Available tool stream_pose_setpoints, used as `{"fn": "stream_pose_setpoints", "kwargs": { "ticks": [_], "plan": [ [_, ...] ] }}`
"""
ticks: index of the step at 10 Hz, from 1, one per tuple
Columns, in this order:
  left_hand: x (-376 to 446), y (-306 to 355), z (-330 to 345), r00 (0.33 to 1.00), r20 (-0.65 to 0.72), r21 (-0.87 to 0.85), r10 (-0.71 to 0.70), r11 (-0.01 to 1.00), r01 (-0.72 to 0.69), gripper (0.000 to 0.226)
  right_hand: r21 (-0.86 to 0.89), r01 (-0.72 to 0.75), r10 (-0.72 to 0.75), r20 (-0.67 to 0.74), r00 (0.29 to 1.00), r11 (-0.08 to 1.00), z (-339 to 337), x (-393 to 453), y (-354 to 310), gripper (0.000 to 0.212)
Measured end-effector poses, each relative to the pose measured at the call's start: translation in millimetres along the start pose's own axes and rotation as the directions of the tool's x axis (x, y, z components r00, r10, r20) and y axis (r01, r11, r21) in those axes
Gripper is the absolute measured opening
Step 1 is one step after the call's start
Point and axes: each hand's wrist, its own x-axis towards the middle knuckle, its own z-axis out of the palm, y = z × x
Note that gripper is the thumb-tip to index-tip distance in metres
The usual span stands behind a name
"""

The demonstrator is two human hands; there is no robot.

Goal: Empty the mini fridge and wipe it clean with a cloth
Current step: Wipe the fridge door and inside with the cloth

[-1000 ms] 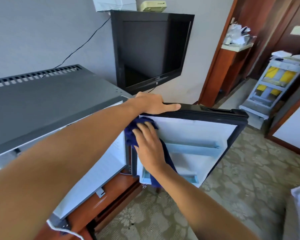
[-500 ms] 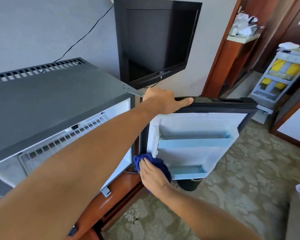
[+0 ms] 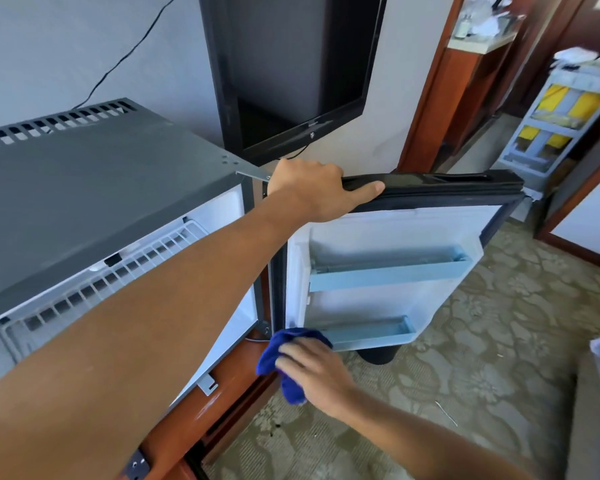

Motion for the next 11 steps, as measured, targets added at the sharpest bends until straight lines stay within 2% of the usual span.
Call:
{"fn": "stream_pose_setpoints", "kwargs": {
  "ticks": [1, 2, 3, 4, 5, 6, 7, 8, 9, 10, 11],
  "plan": [
    [-1.0, -0.1, 1.4, 1.0, -0.013, 0.021, 0.028, 0.999, -0.028, 0.082, 0.654, -0.624, 0.874, -0.125, 0.469, 0.428, -35.8, -16.3, 4.9, 0.022],
    [-3.6, 1.2, -0.7, 1.0, -0.008, 0.016, 0.018, 1.0, -0.018, 0.086, 0.846, 0.075, 0.831, 0.533, -0.157, -0.528, -51.5, -3.4, 49.0, 0.022],
    [-7.3, 3.5, -2.8, 1.0, -0.005, 0.0, 0.005, 1.0, -0.005, 0.085, 0.582, 0.496, 0.704, 0.705, 0.085, -0.644, -61.4, 33.2, 53.0, 0.022],
    [-5.7, 4.0, -2.4, 1.0, -0.011, 0.002, -0.002, 1.0, 0.002, 0.084, 0.686, 0.375, 0.768, 0.628, 0.127, -0.623, -82.1, 82.3, 12.3, 0.011],
    [-1.7, 3.3, 0.3, 1.0, -0.016, 0.012, -0.003, 1.0, 0.004, 0.084, 0.901, -0.192, 0.901, 0.416, 0.128, -0.389, -80.9, 92.6, -9.9, 0.026],
    [-1.0, 3.0, 1.3, 1.0, -0.024, 0.027, -0.001, 1.0, 0.002, 0.087, 0.898, -0.44, 0.884, 0.187, 0.428, 0.023, -53.3, 63.7, -0.5, 0.029],
    [-3.4, 4.1, -1.6, 1.0, -0.003, 0.023, -0.01, 1.0, 0.01, 0.09, 0.671, -0.697, 0.827, 0.225, 0.516, 0.252, -26.9, 36.1, 19.5, 0.038],
    [-5.8, 5.5, -4.0, 1.0, 0.007, 0.021, -0.023, 1.0, 0.022, 0.091, 0.239, -0.837, 0.767, 0.334, 0.547, 0.493, -1.9, 16.7, 28.9, 0.035],
    [-4.1, 6.0, -2.7, 0.999, 0.003, 0.023, -0.035, 0.999, 0.035, 0.091, 0.057, -0.807, 0.766, 0.284, 0.577, 0.587, -0.8, 22.9, 26.2, 0.031],
    [-4.1, 6.4, -1.5, 1.0, -0.007, 0.035, -0.025, 0.999, 0.025, 0.091, 0.086, -0.771, 0.723, 0.295, 0.624, 0.631, -0.8, 22.9, 28.3, 0.023],
    [-5.9, 3.7, -0.2, 1.0, -0.016, 0.022, -0.016, 1.0, 0.016, 0.09, 0.098, -0.723, 0.637, 0.402, 0.658, 0.684, -10.9, 11.6, 44.1, 0.028]
  ]
}}
